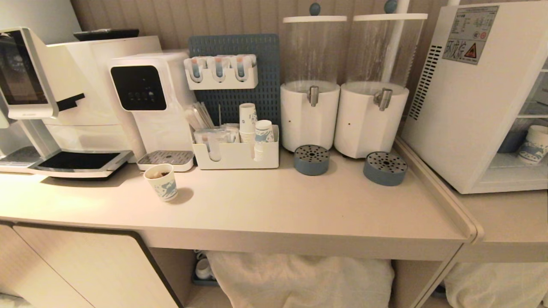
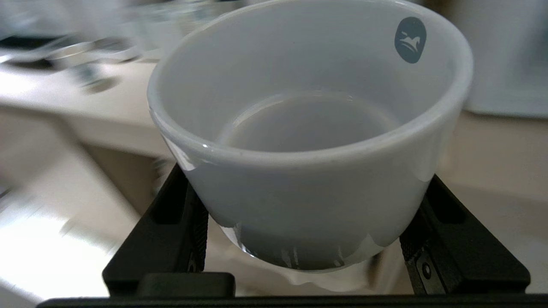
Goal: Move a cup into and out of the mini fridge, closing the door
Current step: Put the ceramic cup in the freezer
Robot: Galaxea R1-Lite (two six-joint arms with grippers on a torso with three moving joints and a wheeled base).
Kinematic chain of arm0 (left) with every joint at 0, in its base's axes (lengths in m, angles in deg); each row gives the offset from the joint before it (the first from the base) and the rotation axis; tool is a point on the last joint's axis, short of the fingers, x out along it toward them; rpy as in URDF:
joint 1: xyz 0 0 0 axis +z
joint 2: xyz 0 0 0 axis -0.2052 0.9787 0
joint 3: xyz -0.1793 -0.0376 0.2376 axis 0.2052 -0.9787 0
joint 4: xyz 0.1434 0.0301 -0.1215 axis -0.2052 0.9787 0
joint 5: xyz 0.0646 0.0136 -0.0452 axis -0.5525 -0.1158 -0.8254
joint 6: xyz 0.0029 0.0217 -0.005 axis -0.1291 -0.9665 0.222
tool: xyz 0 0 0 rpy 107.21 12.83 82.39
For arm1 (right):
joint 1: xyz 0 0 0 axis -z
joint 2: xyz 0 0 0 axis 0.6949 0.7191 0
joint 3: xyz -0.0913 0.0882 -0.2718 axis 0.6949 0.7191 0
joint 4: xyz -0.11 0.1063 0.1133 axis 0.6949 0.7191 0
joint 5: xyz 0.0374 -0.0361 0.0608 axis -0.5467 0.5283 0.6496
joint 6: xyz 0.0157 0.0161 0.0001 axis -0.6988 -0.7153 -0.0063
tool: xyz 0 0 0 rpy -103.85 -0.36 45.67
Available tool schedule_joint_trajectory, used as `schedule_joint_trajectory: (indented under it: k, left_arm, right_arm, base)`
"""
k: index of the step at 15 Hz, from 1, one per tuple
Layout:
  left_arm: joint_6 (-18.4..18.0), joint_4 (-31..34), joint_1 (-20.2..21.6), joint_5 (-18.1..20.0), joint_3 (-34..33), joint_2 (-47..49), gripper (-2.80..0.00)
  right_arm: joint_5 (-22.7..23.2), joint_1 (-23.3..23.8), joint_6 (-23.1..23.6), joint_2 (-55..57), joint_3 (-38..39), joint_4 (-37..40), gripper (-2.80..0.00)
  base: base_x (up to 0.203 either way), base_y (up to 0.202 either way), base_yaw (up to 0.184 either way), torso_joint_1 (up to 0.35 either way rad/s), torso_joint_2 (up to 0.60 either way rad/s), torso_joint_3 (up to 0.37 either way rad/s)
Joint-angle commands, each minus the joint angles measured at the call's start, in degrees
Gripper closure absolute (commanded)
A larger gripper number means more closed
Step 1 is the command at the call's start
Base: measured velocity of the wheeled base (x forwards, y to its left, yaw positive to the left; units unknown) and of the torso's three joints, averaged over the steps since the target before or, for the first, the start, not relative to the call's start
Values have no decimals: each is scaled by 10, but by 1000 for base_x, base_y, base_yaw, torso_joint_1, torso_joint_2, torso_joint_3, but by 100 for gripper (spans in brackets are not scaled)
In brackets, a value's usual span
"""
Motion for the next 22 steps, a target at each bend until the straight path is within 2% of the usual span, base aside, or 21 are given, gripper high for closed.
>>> schedule_joint_trajectory:
  k: [1,3,6,10,13,16,19,22]
  left_arm:
    - [0,0,0,0,0,0,0]
    - [0,0,0,0,0,0,0]
    - [0,0,0,0,0,0,0]
    - [0,0,0,0,0,0,0]
    - [0,0,0,0,0,0,0]
    - [0,0,0,0,0,0,0]
    - [0,0,0,0,0,0,0]
    - [0,0,0,0,0,0,0]
  right_arm:
    - [-65,-8,-7,-62,38,-6,0]
    - [-110,-5,-34,-82,86,-63,0]
    - [-131,2,-40,-138,150,-132,0]
    - [-135,4,-34,-200,228,-137,0]
    - [-135,5,-39,-202,238,-95,0]
    - [-136,5,-21,-202,236,-95,0]
    - [-130,5,64,-202,237,-75,0]
    - [-130,5,62,-202,237,-76,0]
  base:
    - [0,0,0,0,0,0]
    - [0,0,0,0,0,0]
    - [0,0,0,0,0,0]
    - [0,0,0,0,0,0]
    - [0,0,0,0,0,0]
    - [0,0,0,0,0,0]
    - [0,0,0,0,0,0]
    - [0,0,0,0,0,0]
